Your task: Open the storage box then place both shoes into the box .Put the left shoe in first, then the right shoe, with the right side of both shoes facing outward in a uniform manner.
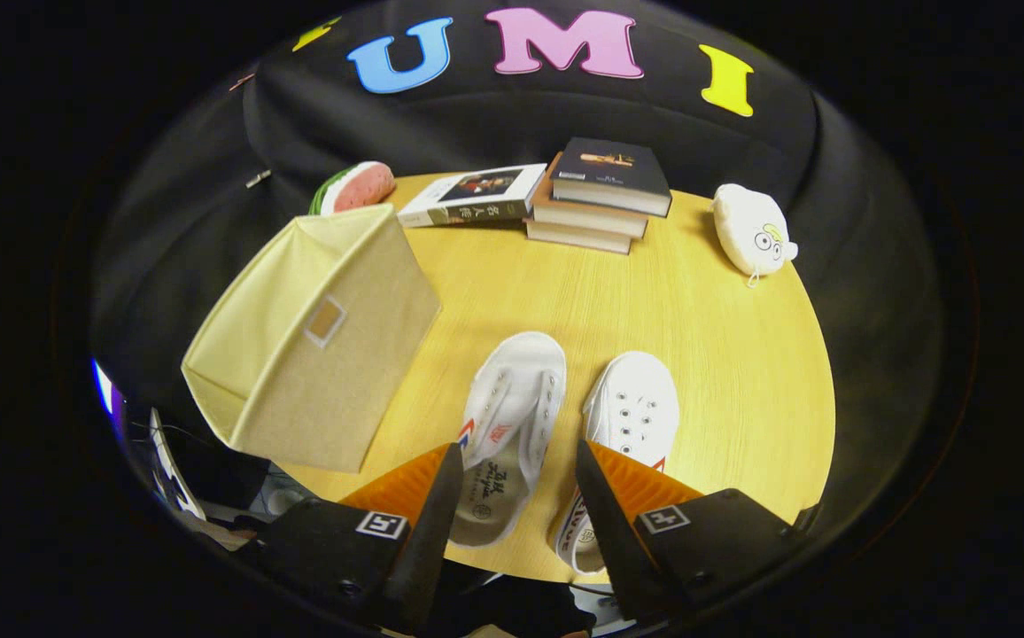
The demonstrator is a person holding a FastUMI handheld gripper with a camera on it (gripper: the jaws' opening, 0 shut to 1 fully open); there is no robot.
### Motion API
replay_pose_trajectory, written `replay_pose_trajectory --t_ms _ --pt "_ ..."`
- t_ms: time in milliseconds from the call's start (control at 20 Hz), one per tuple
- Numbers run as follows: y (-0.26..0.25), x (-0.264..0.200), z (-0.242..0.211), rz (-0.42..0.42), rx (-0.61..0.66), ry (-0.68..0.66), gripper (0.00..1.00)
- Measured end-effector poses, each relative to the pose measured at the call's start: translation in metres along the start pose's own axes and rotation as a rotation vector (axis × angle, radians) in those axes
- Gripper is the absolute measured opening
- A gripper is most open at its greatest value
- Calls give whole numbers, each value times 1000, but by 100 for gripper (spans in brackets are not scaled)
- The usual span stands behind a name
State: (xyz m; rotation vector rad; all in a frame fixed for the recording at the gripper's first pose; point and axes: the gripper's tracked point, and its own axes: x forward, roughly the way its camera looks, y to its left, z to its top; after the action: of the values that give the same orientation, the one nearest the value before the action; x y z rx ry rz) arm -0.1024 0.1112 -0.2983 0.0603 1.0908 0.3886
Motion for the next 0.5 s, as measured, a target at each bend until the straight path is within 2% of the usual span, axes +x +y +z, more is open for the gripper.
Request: replay_pose_trajectory --t_ms 100,200,300,450,500 --pt "-5 15 -16 -21 -23 46 69" --pt "-8 33 -27 -36 -26 78 64" --pt "-8 52 -30 -54 13 101 64" --pt "-6 72 -19 -79 106 80 50" --pt "-9 77 -19 -101 120 77 40"
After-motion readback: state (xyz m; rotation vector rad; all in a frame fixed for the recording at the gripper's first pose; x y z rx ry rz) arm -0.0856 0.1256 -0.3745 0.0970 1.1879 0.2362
